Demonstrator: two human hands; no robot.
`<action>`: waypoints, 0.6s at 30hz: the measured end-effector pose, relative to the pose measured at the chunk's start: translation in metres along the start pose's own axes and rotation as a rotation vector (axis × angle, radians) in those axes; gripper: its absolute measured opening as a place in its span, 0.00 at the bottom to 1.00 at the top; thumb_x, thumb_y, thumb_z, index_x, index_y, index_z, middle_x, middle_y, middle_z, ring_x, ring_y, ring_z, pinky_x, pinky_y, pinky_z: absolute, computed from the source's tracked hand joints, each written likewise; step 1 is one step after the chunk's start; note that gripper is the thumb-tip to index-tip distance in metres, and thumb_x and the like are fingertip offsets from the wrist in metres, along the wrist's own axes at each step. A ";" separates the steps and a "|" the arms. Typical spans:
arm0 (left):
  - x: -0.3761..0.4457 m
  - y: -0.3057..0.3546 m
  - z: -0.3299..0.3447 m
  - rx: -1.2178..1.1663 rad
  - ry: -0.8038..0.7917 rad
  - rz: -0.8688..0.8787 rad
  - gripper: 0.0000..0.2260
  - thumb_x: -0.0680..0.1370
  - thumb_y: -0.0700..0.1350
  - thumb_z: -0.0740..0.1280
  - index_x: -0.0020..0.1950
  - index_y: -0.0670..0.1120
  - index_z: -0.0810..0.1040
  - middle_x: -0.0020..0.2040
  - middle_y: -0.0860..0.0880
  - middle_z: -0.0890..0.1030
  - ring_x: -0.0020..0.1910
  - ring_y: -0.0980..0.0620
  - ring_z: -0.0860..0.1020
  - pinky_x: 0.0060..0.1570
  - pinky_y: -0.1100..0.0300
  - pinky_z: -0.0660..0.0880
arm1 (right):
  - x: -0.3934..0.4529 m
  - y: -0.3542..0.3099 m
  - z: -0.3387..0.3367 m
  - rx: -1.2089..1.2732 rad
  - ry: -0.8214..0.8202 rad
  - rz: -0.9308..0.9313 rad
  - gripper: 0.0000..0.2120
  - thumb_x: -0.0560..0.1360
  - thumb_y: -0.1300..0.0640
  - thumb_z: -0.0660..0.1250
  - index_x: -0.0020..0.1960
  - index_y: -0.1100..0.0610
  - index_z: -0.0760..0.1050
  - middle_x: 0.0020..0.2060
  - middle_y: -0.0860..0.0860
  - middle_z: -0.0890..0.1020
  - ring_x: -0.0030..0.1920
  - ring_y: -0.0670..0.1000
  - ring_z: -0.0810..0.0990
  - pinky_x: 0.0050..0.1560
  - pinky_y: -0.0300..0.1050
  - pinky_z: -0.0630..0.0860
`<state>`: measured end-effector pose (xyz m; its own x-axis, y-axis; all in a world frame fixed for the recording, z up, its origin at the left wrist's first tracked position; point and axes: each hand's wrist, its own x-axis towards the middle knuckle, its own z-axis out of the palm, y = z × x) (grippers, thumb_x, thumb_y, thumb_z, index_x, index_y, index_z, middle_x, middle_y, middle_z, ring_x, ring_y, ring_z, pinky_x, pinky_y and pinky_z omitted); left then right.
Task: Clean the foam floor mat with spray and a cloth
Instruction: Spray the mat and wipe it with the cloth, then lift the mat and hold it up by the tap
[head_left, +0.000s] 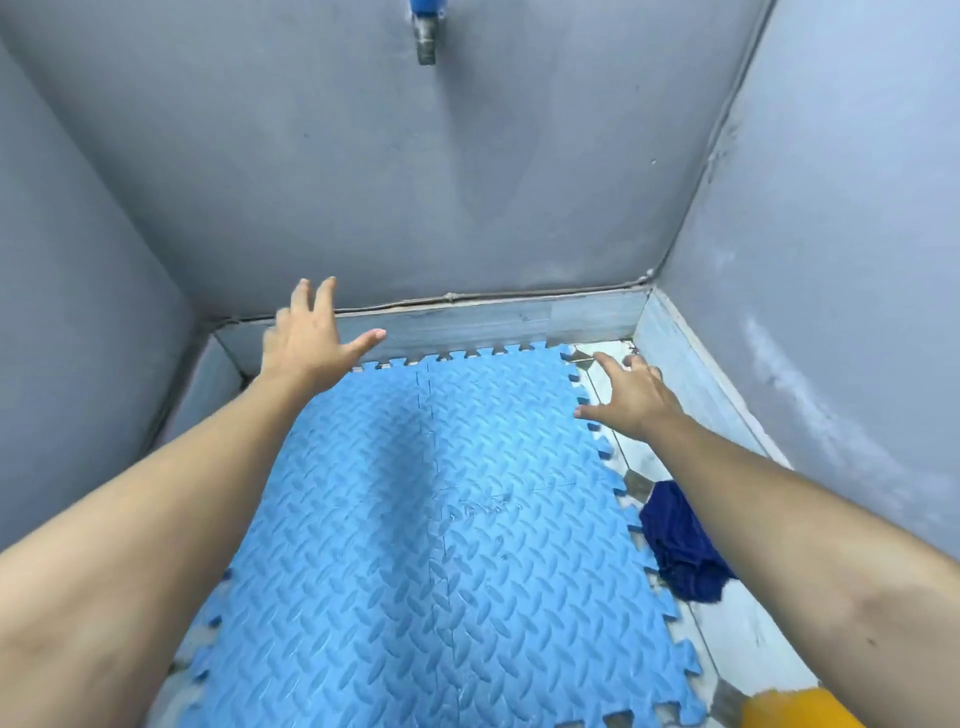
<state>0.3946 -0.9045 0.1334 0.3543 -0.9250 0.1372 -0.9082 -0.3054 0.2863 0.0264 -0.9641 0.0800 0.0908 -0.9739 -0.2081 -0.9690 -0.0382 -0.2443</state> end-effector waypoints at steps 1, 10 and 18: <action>0.005 -0.014 0.003 -0.023 -0.004 -0.065 0.42 0.72 0.69 0.62 0.78 0.49 0.51 0.78 0.42 0.52 0.73 0.37 0.59 0.68 0.41 0.61 | 0.009 0.003 0.011 0.019 -0.010 0.013 0.43 0.68 0.38 0.73 0.76 0.42 0.56 0.74 0.57 0.60 0.73 0.61 0.60 0.65 0.59 0.69; -0.020 -0.134 0.106 -0.102 -0.261 -0.468 0.42 0.73 0.66 0.63 0.77 0.42 0.53 0.73 0.36 0.63 0.70 0.36 0.64 0.68 0.46 0.63 | 0.045 0.029 0.118 0.338 -0.204 0.248 0.51 0.65 0.35 0.74 0.78 0.51 0.51 0.73 0.60 0.64 0.70 0.63 0.68 0.68 0.59 0.68; -0.072 -0.183 0.171 -0.008 -0.387 -0.857 0.47 0.71 0.73 0.56 0.76 0.41 0.52 0.75 0.37 0.57 0.73 0.36 0.60 0.70 0.43 0.60 | 0.047 0.024 0.143 0.384 -0.074 0.418 0.47 0.66 0.33 0.72 0.75 0.53 0.58 0.67 0.60 0.69 0.69 0.63 0.66 0.67 0.60 0.68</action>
<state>0.4974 -0.8208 -0.0916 0.8015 -0.3966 -0.4477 -0.3695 -0.9169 0.1507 0.0401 -0.9793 -0.0712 -0.2531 -0.8700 -0.4231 -0.7740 0.4445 -0.4510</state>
